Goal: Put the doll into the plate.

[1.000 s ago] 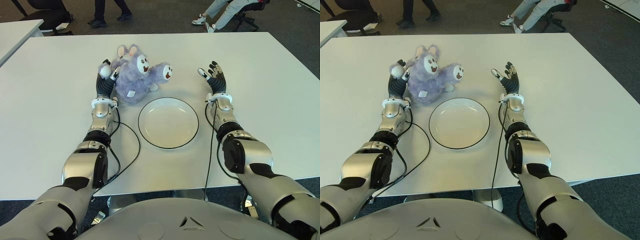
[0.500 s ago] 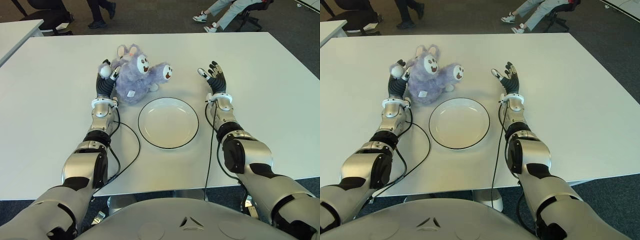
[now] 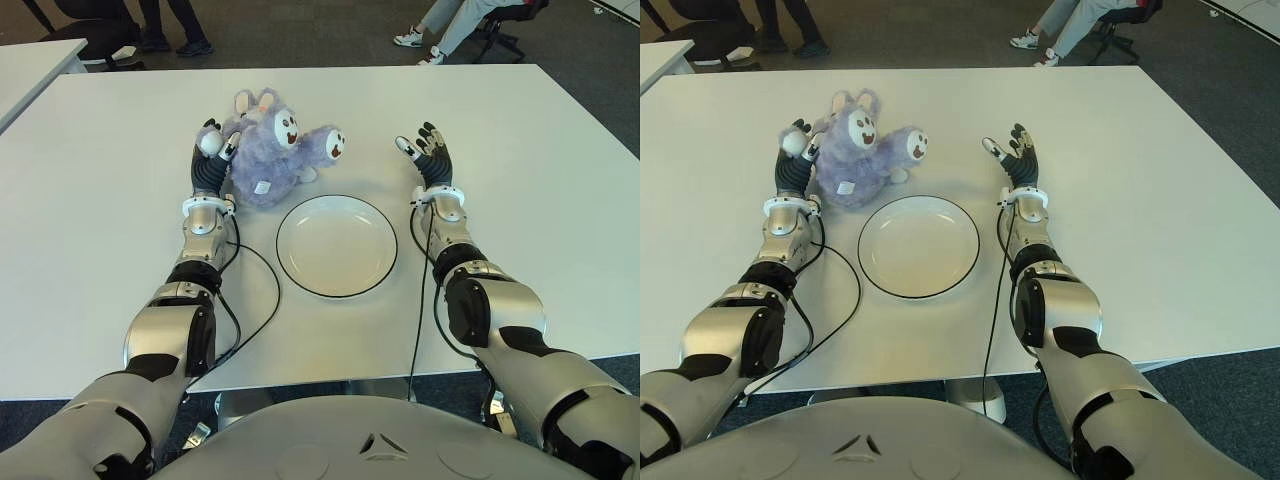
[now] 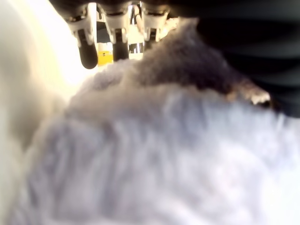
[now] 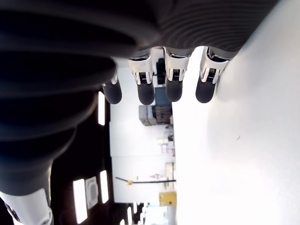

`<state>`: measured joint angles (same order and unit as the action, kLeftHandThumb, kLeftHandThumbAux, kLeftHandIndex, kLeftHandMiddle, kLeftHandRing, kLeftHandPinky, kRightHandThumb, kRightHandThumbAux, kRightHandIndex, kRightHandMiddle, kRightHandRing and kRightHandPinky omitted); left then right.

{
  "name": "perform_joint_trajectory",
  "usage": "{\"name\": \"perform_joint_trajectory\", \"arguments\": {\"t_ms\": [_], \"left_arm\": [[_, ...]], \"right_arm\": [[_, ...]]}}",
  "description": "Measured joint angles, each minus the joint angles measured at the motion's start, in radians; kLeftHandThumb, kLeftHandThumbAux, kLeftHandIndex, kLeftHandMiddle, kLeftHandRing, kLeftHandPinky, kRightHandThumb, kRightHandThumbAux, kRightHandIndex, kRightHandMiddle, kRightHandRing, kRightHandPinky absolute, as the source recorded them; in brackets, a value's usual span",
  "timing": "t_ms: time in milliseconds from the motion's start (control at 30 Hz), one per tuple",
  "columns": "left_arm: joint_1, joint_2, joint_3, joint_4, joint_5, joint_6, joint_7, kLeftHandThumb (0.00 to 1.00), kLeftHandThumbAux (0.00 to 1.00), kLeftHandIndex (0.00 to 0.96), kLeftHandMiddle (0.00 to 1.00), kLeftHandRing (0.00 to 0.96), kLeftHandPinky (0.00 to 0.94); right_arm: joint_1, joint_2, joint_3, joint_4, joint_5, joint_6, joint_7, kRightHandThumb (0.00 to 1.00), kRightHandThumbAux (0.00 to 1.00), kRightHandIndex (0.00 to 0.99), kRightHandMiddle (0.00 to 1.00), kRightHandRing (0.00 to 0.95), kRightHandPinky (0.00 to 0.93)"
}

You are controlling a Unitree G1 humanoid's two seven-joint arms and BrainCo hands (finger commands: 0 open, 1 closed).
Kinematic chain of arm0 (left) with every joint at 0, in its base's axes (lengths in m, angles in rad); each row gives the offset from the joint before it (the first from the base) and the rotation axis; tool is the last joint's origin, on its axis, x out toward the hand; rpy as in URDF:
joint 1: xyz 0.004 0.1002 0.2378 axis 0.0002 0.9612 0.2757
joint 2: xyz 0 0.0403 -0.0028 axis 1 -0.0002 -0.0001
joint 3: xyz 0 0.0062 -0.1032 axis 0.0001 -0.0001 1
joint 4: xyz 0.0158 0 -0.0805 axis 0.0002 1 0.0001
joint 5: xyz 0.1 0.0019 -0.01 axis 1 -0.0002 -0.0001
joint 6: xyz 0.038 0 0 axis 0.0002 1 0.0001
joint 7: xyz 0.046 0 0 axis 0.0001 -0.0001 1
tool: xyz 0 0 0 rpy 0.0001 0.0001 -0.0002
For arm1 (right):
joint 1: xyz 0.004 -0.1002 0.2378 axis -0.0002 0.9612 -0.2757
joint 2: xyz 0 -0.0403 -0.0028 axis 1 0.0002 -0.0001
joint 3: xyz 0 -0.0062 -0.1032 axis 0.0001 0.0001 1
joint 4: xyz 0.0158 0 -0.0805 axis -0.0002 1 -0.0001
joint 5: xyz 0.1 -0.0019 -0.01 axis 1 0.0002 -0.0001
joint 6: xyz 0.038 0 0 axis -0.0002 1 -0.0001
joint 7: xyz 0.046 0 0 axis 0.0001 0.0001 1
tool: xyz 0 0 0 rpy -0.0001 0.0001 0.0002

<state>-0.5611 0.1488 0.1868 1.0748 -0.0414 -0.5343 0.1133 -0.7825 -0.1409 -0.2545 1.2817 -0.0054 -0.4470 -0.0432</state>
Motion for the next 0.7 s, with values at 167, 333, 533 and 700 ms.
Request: {"name": "perform_joint_trajectory", "arguments": {"t_ms": [167,333,533,700], "left_arm": [[0.0,-0.001,0.0,0.0,-0.002,-0.002,0.0,0.0,0.479,0.0,0.091,0.105,0.109],[0.0,-0.001,0.0,0.0,-0.002,-0.005,0.0,0.0,0.478,0.0,0.09,0.104,0.117],[0.0,-0.001,-0.001,0.0,-0.002,-0.008,0.0,0.0,0.477,0.0,0.092,0.108,0.119],[0.0,-0.001,-0.001,0.0,-0.002,-0.01,0.0,0.0,0.478,0.0,0.085,0.101,0.108]], "right_arm": [[0.0,0.0,0.0,0.0,0.0,0.0,0.0,0.062,0.675,0.008,0.023,0.014,0.013],[0.0,0.0,0.0,0.0,0.0,0.0,0.0,0.064,0.673,0.008,0.022,0.014,0.014],[0.0,0.0,0.0,0.0,0.0,0.0,0.0,0.066,0.672,0.009,0.021,0.013,0.013],[0.0,0.0,0.0,-0.001,0.001,0.0,0.0,0.063,0.675,0.01,0.023,0.013,0.015]]}}
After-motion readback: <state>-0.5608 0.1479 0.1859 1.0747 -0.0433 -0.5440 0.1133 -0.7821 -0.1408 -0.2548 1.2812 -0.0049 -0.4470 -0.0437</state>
